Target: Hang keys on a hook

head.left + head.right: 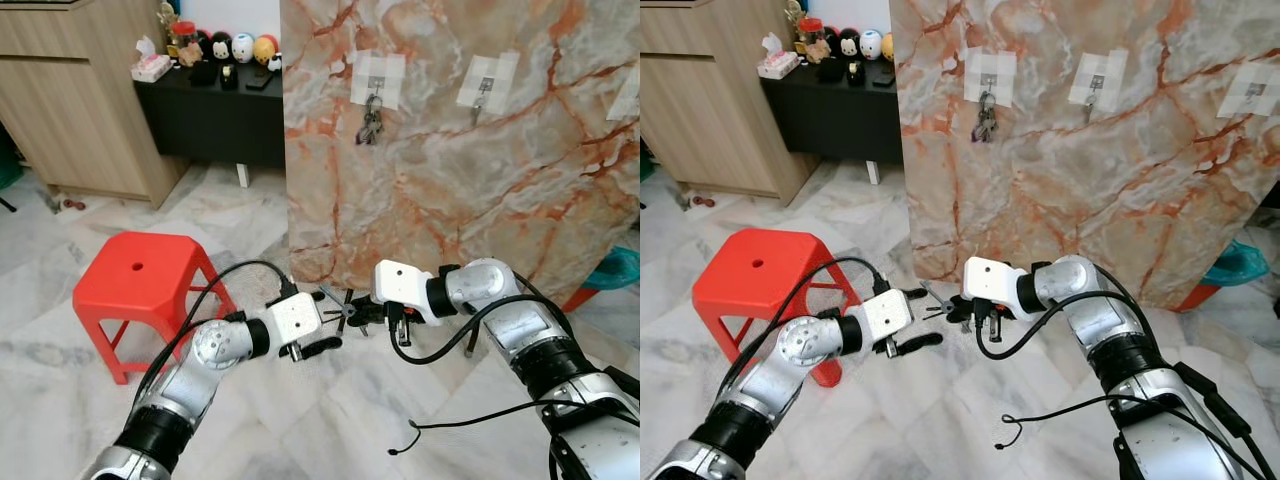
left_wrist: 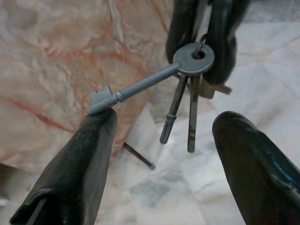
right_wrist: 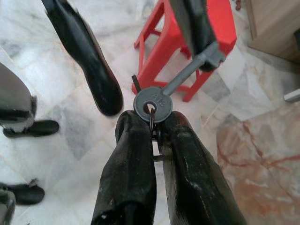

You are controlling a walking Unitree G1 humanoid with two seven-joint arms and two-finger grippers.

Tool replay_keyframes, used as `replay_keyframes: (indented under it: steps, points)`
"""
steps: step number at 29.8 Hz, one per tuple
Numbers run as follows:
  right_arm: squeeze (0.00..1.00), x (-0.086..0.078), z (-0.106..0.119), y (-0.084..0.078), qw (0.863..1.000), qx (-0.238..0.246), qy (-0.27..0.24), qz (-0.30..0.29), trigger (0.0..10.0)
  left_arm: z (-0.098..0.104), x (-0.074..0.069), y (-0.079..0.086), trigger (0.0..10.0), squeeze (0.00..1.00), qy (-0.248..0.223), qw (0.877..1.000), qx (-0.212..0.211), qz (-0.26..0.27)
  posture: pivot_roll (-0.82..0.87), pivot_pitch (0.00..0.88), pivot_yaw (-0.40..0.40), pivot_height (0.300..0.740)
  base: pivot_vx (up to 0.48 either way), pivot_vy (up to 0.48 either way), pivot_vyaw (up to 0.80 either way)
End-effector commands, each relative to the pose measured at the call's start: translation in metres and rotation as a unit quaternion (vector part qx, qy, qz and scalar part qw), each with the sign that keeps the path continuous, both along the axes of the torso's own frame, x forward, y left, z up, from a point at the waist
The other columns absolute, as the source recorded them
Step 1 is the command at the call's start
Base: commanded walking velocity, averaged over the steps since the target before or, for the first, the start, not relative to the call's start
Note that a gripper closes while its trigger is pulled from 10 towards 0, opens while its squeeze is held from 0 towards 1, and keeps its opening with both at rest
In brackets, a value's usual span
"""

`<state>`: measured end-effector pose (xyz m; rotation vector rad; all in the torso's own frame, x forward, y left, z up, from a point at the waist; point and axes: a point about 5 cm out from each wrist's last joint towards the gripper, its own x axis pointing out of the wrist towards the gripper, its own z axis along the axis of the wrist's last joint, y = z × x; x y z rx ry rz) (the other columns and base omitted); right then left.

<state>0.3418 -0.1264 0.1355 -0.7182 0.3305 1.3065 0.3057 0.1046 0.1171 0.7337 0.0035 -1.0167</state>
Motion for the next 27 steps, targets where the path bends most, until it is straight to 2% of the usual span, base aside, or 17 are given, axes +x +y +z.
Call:
replay_keyframes:
  steps: [1, 3, 6, 8, 12, 13, 17, 27]
  points:
    - [0.00, 0.004, 0.006, -0.002, 1.000, -0.013, -0.012, -0.002, 10.0, 0.002, -0.003, -0.002, 10.0, 0.00, -0.002, 1.000, 0.023, -0.012, -0.01, 0.000, -0.076, 0.740, 0.000, 0.000, 0.00]
    - [0.00, 0.004, 0.006, -0.002, 1.000, -0.013, -0.013, -0.002, 10.0, 0.002, -0.003, -0.002, 10.0, 0.00, -0.003, 1.000, 0.028, -0.014, -0.01, 0.000, -0.076, 0.740, 0.000, 0.000, 0.00]
    - [0.00, 0.006, 0.009, 0.000, 1.000, 0.000, -0.019, -0.011, 10.0, -0.002, -0.005, -0.002, 10.0, 0.00, 0.020, 1.000, 0.012, -0.012, -0.01, 0.000, -0.075, 0.740, 0.000, 0.000, 0.00]
    - [0.00, 0.006, 0.009, 0.001, 1.000, 0.002, -0.021, -0.014, 10.0, -0.005, -0.008, -0.002, 10.0, 0.00, 0.028, 0.999, 0.024, -0.013, -0.01, 0.000, -0.072, 0.740, 0.000, 0.000, 0.00]
    - [0.00, 0.007, 0.009, 0.001, 1.000, -0.002, -0.023, -0.018, 10.0, -0.004, -0.005, 0.003, 10.0, 0.00, 0.012, 0.999, 0.045, 0.000, -0.01, 0.000, -0.071, 0.740, 0.000, 0.000, 0.00]
    - [0.00, 0.009, 0.008, 0.000, 0.999, -0.005, -0.029, -0.024, 10.0, -0.005, -0.006, 0.006, 10.0, 0.00, 0.024, 0.999, 0.049, 0.003, -0.01, 0.000, -0.072, 0.740, 0.000, 0.000, 0.00]
    - [0.00, 0.010, 0.009, 0.001, 0.999, -0.002, -0.033, -0.032, 10.0, -0.005, -0.006, 0.007, 10.0, 0.00, 0.034, 0.998, 0.044, 0.002, -0.01, 0.000, -0.072, 0.740, 0.000, 0.000, 0.00]
    - [0.00, 0.010, 0.011, 0.011, 0.999, 0.010, -0.029, -0.024, 10.0, -0.007, -0.002, -0.006, 10.0, 0.00, 0.024, 0.999, 0.041, 0.014, 0.00, 0.000, -0.074, 0.740, 0.000, 0.000, 0.00]
